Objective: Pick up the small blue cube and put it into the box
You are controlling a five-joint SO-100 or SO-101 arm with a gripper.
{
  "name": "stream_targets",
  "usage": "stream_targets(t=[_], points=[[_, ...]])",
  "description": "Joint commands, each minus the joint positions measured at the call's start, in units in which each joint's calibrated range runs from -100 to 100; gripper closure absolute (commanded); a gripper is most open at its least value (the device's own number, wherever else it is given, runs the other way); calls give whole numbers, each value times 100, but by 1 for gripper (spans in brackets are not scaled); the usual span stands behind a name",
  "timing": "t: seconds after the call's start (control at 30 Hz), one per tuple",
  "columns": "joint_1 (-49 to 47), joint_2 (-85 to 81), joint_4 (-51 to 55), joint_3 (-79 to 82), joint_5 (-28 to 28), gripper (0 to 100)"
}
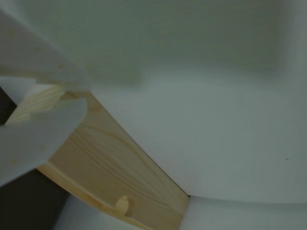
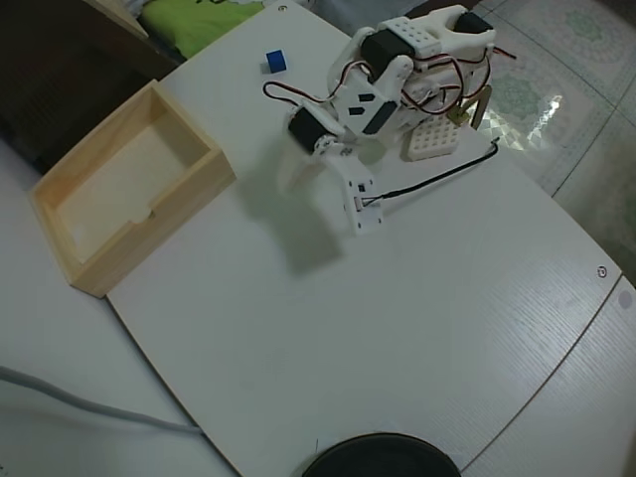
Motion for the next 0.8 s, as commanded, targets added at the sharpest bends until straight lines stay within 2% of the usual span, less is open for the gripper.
stream_targets(t=[0.0, 0.77], points=[[33, -34, -93, 27, -15, 99], [26, -34, -93, 27, -15, 99]])
